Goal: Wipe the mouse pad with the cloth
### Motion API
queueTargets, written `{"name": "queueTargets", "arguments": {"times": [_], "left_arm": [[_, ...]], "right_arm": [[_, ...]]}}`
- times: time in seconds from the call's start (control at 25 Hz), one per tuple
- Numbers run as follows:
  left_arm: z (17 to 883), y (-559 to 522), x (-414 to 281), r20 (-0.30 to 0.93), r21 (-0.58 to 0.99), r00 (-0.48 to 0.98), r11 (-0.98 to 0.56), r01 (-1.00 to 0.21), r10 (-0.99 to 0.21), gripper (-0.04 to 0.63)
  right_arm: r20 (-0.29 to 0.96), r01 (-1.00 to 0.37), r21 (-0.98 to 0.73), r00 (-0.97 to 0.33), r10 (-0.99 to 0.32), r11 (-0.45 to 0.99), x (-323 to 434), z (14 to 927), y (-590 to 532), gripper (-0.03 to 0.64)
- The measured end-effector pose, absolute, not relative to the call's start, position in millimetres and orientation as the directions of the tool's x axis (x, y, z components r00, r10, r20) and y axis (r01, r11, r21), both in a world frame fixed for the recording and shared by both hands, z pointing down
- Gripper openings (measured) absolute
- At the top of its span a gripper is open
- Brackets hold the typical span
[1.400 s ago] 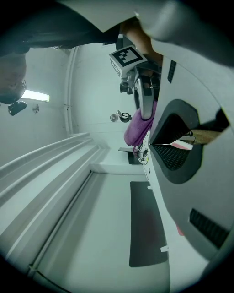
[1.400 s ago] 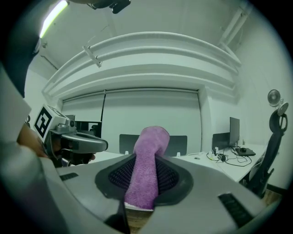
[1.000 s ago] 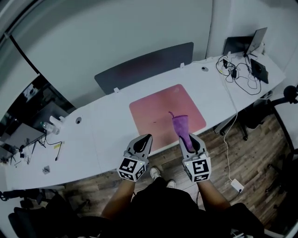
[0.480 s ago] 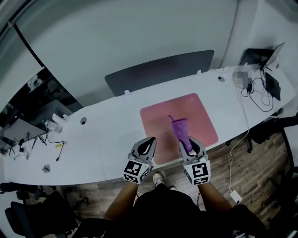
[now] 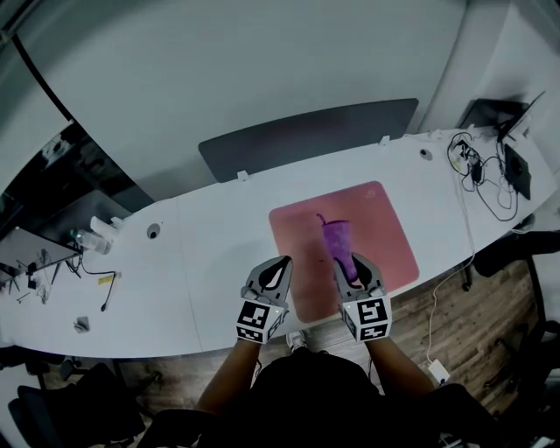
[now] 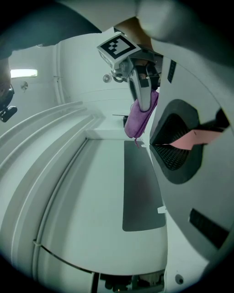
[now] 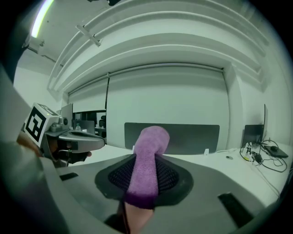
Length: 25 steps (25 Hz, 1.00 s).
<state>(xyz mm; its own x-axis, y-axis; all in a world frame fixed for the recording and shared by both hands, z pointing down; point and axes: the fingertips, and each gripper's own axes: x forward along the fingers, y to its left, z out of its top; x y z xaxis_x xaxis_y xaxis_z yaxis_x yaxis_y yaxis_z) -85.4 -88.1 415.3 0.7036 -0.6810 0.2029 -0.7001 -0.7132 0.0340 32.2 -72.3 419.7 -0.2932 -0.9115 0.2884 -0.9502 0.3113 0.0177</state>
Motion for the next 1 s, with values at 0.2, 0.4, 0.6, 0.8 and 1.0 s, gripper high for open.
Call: {"name": "queueTargets", "arguments": {"times": [0.2, 0.4, 0.6, 0.8, 1.0], "left_arm": [[424, -105, -108, 0.214, 0.012, 0.674, -0.688, -0.725, -0.707, 0.021], [437, -117, -117, 0.232, -0.018, 0.65, -0.671, -0.741, -0.724, 0.021], [453, -128, -127, 0.261, 0.012, 0.618, -0.637, -0.771, -0.742, 0.021], [467, -143, -136, 0.28, 0.037, 0.573, -0.587, -0.809, -0.771, 0.021], [488, -164, -139, 0.305, 0.049, 0.534, -0.547, -0.835, -0.788, 0.021]], "right_arm": [[0.328, -0.944, 0.028, -0.301, -0.896, 0.328, 12, 435, -92, 0.115], [0.375, -0.942, 0.04, -0.294, -0.879, 0.332, 2, 452, -113, 0.115], [0.422, -0.933, 0.064, -0.297, -0.857, 0.355, -8, 474, -134, 0.115], [0.454, -0.92, 0.053, -0.324, -0.83, 0.388, -16, 496, -156, 0.115], [0.479, -0.906, 0.043, -0.351, -0.804, 0.421, -27, 518, -178, 0.115]]}}
